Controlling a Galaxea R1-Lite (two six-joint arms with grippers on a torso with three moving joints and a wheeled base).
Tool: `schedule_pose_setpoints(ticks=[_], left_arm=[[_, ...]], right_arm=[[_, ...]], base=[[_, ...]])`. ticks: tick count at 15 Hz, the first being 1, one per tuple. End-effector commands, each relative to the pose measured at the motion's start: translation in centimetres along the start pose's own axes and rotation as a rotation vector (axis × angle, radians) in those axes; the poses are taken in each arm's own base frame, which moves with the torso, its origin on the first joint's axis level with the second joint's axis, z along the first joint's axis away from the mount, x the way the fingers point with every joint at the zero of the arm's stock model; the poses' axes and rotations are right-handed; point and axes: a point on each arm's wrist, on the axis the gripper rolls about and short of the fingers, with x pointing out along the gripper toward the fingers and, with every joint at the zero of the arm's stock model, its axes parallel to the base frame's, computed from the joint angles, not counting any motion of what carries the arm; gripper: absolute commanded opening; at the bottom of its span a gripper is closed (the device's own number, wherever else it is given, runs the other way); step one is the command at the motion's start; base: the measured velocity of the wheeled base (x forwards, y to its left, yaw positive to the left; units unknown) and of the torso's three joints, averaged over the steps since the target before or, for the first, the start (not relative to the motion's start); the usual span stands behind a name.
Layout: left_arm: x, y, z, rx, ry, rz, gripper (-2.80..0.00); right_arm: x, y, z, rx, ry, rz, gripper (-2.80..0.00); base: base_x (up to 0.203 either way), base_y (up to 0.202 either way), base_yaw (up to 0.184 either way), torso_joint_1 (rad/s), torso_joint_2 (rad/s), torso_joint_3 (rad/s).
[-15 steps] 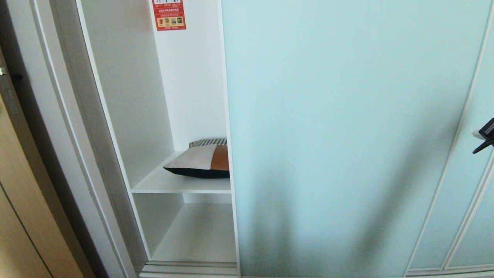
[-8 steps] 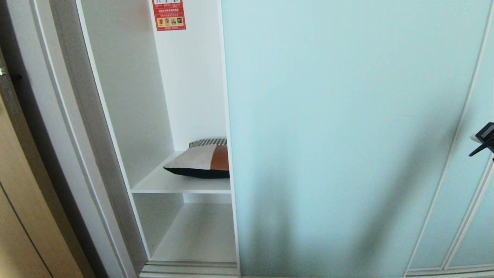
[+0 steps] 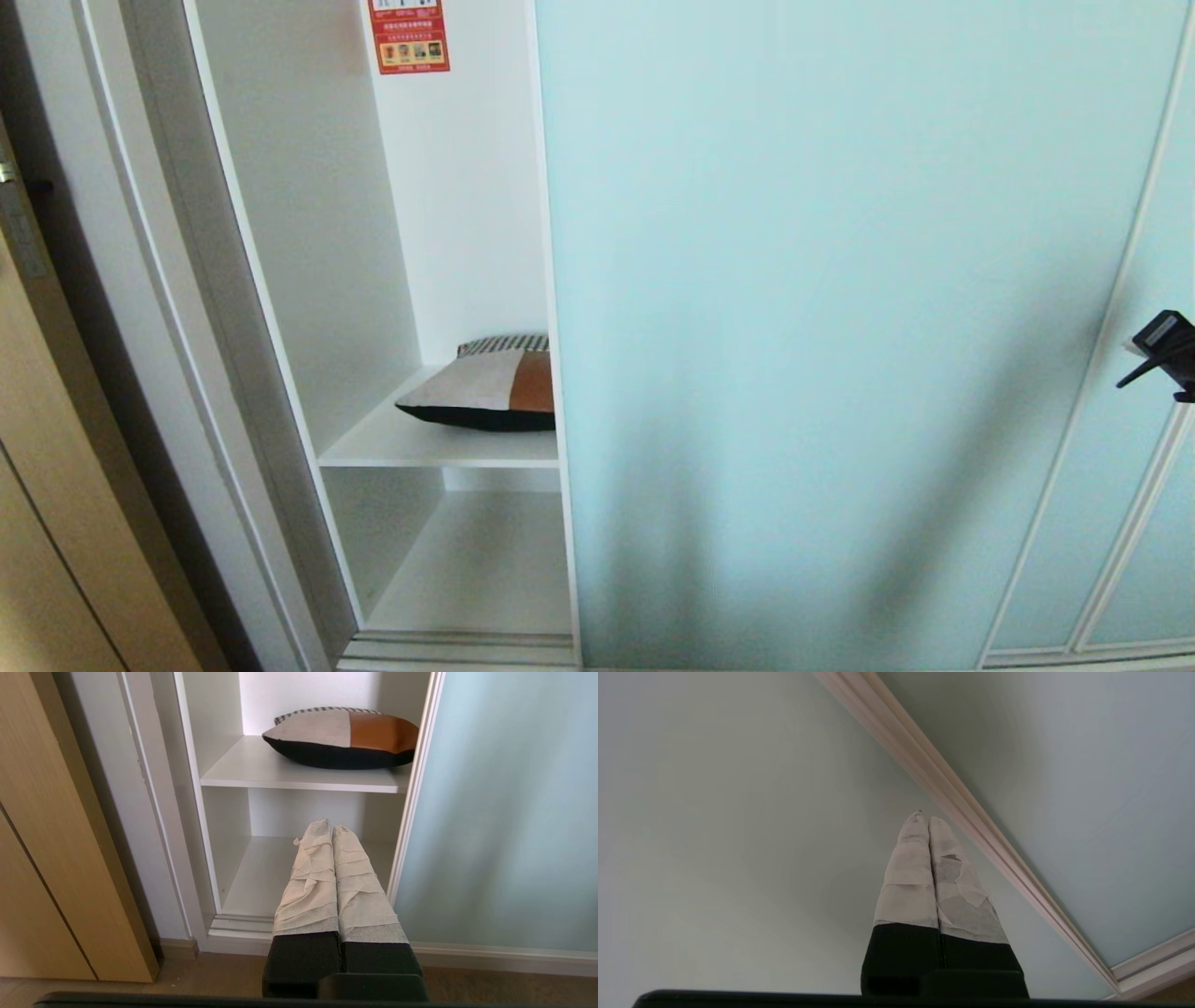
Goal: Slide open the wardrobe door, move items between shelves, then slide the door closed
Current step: Close the door
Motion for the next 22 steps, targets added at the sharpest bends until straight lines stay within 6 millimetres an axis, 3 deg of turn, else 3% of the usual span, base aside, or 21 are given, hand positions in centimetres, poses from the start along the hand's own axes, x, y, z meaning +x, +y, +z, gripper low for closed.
schedule_pose_setpoints(ticks=[1, 12, 22], left_arm=[[0.0, 0.0, 0.0, -0.001, 0.002, 0.000, -2.80], [0.0, 0.0, 0.0, -0.001, 0.002, 0.000, -2.80], [0.0, 0.0, 0.0, -0.001, 0.002, 0.000, -2.80]], right_arm=[[0.8, -0.6, -0.8, 0.009, 0.019, -0.004, -2.80], [3.0, -1.5, -1.5, 0.002, 0.009, 0.003, -2.80], [4.5, -0.8, -3.1, -0.020, 0.008, 0.005, -2.80]], base=[[0.000, 0.000, 0.000, 0.000, 0.00, 0.000], [0.000, 0.000, 0.000, 0.000, 0.00, 0.000], [0.000, 0.000, 0.000, 0.000, 0.00, 0.000]])
